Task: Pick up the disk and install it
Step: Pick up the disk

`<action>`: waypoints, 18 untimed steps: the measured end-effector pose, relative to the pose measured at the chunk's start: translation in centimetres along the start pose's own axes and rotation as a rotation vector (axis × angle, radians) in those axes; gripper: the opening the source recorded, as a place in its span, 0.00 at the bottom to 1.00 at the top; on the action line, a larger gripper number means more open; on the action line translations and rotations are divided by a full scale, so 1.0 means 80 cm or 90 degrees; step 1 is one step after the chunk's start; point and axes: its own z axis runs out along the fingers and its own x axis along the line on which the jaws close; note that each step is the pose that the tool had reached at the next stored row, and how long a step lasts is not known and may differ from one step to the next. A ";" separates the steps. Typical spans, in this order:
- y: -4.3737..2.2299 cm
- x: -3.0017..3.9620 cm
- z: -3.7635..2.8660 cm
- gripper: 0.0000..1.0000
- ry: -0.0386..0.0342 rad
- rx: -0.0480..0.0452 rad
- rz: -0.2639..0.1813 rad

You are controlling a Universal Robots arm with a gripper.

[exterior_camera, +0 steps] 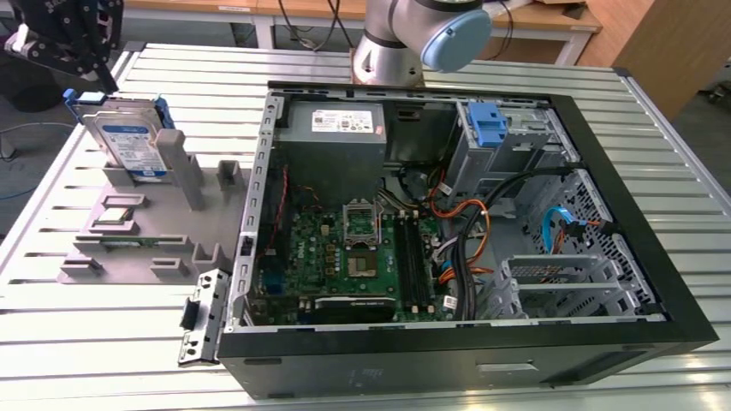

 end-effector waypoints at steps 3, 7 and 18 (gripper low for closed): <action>0.0000 0.0000 0.0004 0.10 0.0016 -0.0015 -0.034; -0.0001 0.0001 0.0010 0.10 0.0039 -0.0035 -0.081; -0.0015 -0.0003 0.0042 0.10 0.0058 -0.0078 -0.166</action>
